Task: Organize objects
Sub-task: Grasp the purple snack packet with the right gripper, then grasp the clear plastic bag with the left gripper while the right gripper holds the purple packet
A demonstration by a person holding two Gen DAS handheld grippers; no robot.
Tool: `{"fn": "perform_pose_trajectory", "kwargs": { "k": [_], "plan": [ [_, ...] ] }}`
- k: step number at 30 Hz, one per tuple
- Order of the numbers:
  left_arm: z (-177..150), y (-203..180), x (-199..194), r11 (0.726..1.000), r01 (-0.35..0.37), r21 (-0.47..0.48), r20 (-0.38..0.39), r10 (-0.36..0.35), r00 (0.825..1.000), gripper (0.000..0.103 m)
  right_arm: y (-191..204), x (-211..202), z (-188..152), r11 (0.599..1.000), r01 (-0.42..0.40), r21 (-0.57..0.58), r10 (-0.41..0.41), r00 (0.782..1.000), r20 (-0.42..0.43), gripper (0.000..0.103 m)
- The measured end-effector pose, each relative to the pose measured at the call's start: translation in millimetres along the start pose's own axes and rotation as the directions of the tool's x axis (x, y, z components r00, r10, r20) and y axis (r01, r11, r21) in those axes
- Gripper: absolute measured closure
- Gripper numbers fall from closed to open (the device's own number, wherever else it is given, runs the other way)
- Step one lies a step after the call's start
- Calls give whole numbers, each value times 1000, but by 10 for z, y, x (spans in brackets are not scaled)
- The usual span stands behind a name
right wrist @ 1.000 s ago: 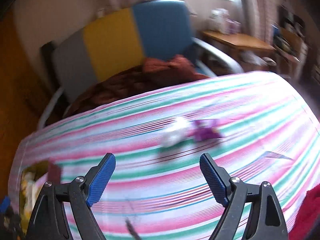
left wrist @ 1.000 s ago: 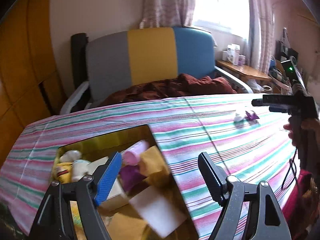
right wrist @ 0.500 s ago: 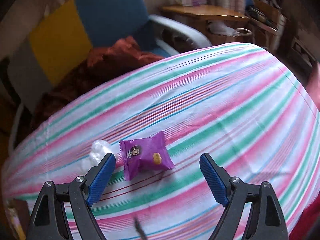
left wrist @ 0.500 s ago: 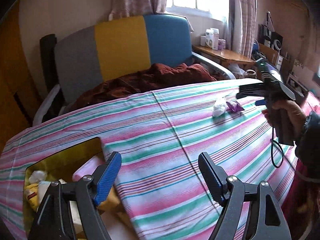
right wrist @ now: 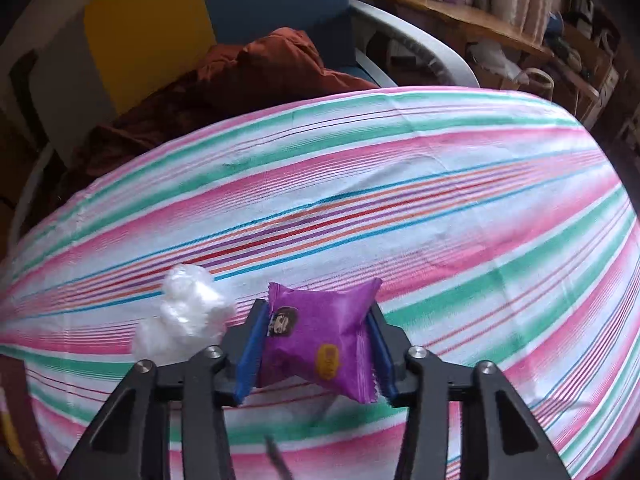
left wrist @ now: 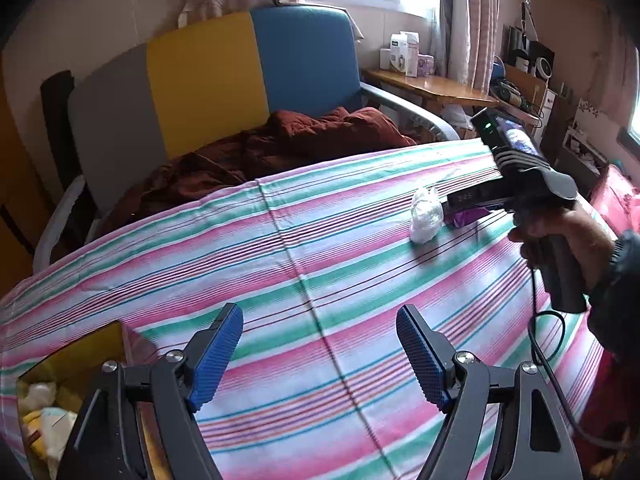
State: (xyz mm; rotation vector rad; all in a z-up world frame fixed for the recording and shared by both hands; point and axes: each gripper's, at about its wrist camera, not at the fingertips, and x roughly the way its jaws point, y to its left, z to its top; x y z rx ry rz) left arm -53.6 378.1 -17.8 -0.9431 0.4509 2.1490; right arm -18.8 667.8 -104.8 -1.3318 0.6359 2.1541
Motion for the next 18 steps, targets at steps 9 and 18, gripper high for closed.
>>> {"fn": "perform_pose_trajectory", "kwargs": {
  "k": [9,18],
  "plan": [
    [297,-287,543,997,62,35,-23,-61,998,24,-219,-190,-30,998,19,63,-18,1000,-6,56],
    [683,-702,1150,978,163,129,-51,-157,986,31,-427,-130,-63,989,47,140,-38,997,-67,56]
  ]
}}
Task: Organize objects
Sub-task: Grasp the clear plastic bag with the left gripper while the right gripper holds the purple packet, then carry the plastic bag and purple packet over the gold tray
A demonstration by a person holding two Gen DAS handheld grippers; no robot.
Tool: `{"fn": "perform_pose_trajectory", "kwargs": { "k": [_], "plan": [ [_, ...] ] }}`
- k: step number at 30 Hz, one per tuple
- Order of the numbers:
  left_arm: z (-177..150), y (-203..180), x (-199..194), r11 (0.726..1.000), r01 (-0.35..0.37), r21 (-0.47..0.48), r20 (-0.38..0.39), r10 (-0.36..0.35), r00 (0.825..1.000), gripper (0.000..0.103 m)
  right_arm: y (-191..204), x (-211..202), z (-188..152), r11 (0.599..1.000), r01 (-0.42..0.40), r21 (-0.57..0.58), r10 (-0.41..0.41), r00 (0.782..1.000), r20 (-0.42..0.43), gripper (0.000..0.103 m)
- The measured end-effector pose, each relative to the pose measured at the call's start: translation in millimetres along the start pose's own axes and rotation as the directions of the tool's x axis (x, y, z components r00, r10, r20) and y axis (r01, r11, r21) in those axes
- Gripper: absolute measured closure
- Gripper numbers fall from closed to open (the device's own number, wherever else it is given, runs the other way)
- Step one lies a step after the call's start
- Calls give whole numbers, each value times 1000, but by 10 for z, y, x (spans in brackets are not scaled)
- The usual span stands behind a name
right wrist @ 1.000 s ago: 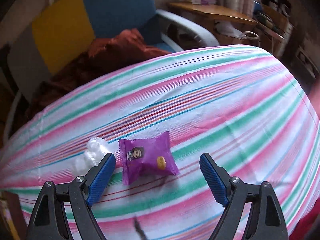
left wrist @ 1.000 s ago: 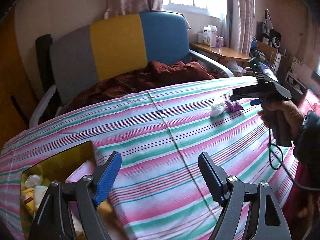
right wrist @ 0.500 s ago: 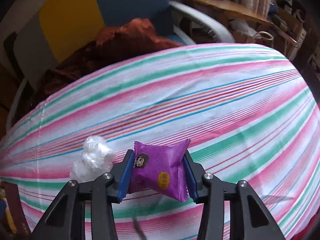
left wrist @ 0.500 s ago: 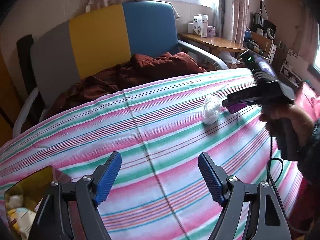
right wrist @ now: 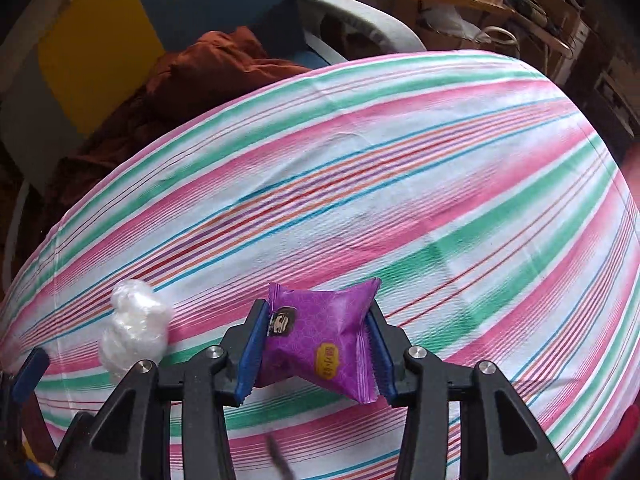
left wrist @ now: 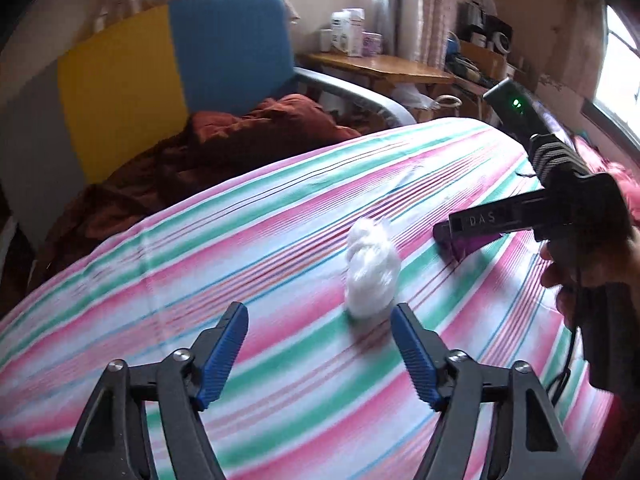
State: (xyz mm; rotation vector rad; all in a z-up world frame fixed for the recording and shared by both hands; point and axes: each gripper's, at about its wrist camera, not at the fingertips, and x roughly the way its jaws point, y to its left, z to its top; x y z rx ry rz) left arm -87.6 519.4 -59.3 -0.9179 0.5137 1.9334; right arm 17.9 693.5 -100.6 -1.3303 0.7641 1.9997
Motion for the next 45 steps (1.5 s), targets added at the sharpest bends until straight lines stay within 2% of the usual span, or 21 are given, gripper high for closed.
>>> {"fn": "perform_pose_trajectory", "kwargs": {
  "k": [9,11,13,14,16,18,21,23,26,30,32,34,36,39,45],
  "plan": [
    [325,-226,602,995,60,82,-39,-56,998,31,-54,-61,-38,1000,-11,22,11,1000,-3,55],
    [365,-266,742,993,56,102,-61,-50,997,40,-48,-73,-54,1000,-9,18,9,1000,-3,54],
    [353,-250,848,994,54,94,-95,-45,994,66,-24,-82,-78,1000,-1,4,1,1000,-2,53],
    [340,-219,876,996,50,73,-96,-43,994,66,-4,-86,-90,1000,5,-8,-5,1000,-2,52],
    [291,-155,834,998,59,37,-88,-56,995,67,46,-93,-117,999,25,-37,-25,1000,2,52],
    [195,-87,746,999,35,16,-87,-33,996,67,114,-110,-150,997,31,-77,-30,999,14,52],
    [10,52,568,999,-13,-35,-88,10,996,68,239,-151,-210,990,-21,-137,24,1000,21,57],
    [-128,141,451,996,-44,-78,-91,36,995,69,335,-172,-262,982,-83,-171,87,996,12,57],
    [-409,282,200,987,-86,-137,-95,73,993,69,570,-213,-367,946,-200,-256,202,979,-17,57],
    [-822,402,-152,966,-136,-218,-86,120,989,69,1064,-314,-704,848,-309,-431,304,949,-82,57],
    [-987,421,-287,960,-148,-239,-68,136,988,69,1315,-313,-860,792,-329,-515,317,942,-114,57],
    [-1095,397,-349,956,-172,-239,-62,162,985,69,1430,-317,-1019,763,-318,-564,300,945,-127,57],
    [-1138,370,-359,954,-185,-234,-53,178,983,68,1535,-320,-1168,743,-255,-619,255,963,-91,57],
    [-1107,343,-305,951,-205,-232,-60,196,979,68,1470,-326,-1148,742,-263,-616,259,961,-98,57],
    [-1102,371,-283,948,-198,-248,-58,190,980,68,1465,-385,-1228,729,-244,-639,247,965,-87,57]
  ]
}}
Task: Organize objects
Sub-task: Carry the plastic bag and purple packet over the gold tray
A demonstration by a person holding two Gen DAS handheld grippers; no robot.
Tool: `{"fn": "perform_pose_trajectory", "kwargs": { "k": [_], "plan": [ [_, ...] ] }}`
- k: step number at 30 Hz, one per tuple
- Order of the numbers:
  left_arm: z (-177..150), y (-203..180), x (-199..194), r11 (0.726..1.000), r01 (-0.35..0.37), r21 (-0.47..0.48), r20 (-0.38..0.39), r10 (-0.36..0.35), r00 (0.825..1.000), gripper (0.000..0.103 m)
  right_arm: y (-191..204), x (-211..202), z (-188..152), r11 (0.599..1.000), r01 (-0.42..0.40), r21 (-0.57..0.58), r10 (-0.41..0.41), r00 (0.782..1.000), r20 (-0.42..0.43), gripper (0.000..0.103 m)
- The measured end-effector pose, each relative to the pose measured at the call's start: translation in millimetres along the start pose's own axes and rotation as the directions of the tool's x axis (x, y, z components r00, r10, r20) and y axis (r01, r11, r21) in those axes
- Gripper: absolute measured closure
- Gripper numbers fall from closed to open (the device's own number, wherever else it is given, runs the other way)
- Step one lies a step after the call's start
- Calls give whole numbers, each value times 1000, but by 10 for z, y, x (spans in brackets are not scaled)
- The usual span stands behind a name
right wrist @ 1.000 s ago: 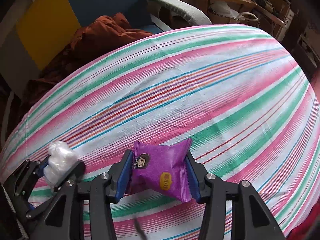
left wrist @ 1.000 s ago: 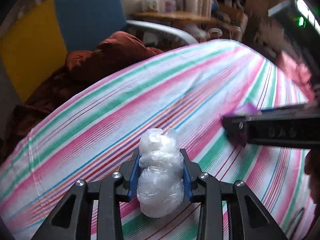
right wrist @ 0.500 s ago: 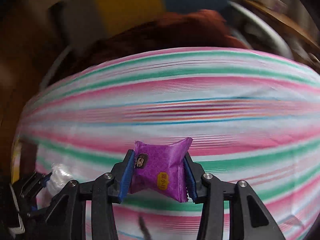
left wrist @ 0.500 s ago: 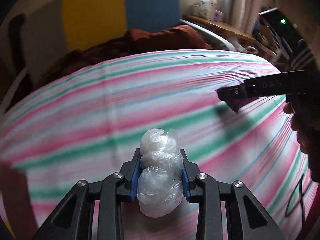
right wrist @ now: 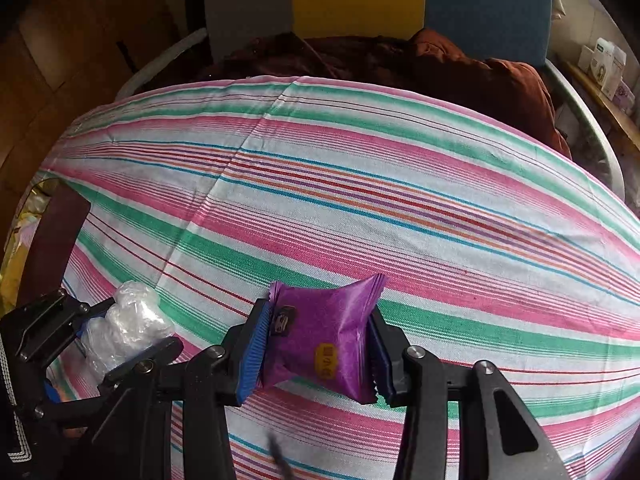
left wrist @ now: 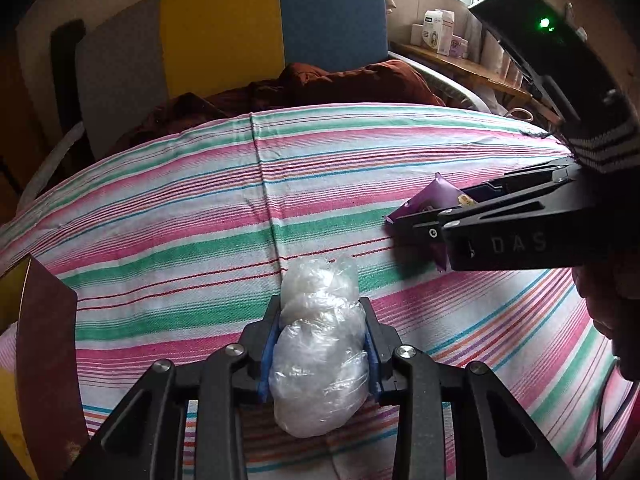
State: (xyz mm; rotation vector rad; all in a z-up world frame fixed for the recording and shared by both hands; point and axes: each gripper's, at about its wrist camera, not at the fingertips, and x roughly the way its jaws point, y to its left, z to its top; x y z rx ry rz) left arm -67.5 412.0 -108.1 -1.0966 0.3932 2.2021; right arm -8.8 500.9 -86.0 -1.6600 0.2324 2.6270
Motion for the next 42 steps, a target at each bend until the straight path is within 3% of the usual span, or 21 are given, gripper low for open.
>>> {"fn": "perform_pose_trajectory", "kwargs": {
  "k": [2,3,12,26,32,42],
  "plan": [
    [1,-5,-2,1000,-5,2,3,4,1000,68,-31,23,34,1000,-2,-2,2,1000,1,57],
    [0,-8,-3,1000,-6,2,3,6,1000,68,-229,-2,59,1000,-6,-2,6,1000,1,57],
    [43,-39,-107,1000,-13,16,-6,13,1000,70,-283,162,167,1000,-16,14,16,1000,18,57],
    [146,135,-1181,999,-30,18,170,26,985,69,-179,278,248,997,72,15,-72,997,0,56],
    [55,360,-1485,999,-39,-11,209,40,977,69,-108,291,272,991,119,59,-117,993,-35,58],
    [-196,710,-1770,997,-52,-61,228,65,971,69,213,277,187,989,114,92,-106,991,-85,58]
  ]
}}
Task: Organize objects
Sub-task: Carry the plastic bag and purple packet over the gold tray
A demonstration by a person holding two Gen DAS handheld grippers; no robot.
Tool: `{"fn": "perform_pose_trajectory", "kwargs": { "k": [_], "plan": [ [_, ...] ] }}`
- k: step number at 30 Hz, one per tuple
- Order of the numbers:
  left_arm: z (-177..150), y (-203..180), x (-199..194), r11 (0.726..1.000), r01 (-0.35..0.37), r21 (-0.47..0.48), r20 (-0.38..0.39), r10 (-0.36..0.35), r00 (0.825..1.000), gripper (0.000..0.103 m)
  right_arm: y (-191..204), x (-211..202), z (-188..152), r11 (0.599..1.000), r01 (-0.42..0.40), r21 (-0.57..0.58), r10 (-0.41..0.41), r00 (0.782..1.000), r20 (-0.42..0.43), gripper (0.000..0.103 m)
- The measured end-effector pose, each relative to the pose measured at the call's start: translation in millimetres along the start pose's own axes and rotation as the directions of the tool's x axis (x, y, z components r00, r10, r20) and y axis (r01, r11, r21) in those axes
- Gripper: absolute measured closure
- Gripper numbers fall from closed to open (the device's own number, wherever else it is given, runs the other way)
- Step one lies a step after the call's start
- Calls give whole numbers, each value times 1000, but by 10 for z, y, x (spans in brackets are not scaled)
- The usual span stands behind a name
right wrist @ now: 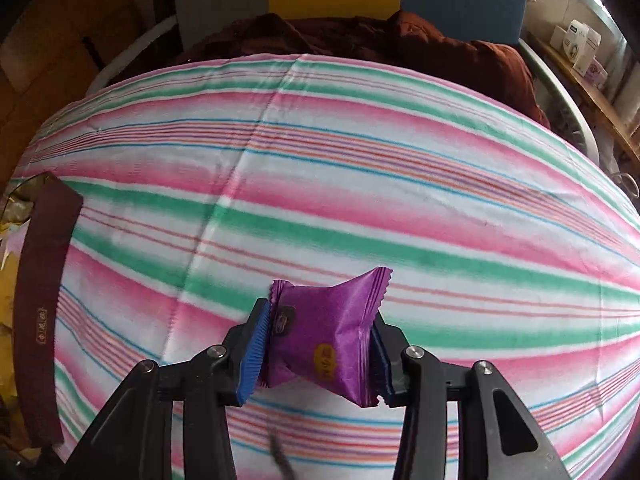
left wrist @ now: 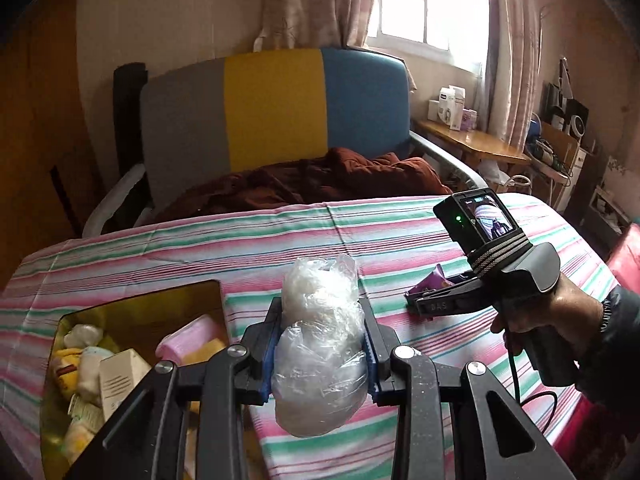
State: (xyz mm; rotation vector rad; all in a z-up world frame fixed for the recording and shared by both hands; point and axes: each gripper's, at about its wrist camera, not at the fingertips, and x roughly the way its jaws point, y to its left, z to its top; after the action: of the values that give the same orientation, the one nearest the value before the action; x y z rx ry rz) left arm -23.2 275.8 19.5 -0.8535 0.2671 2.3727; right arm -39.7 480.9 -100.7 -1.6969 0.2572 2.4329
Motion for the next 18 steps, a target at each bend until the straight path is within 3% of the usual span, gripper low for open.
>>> {"fn": "perform_pose_trajectory", "kwargs": {
  "k": [9,18],
  "plan": [
    [-221,248,-194,999,-26,-26,-2,26,1000,69,368,-60,-95,999,-35,-4,35,999,-18,60],
    [-366,573,-381,995,-44,-84,5,44,999,69,743,-410,-209,993,-120,-15,121,989,81,61]
  ]
}}
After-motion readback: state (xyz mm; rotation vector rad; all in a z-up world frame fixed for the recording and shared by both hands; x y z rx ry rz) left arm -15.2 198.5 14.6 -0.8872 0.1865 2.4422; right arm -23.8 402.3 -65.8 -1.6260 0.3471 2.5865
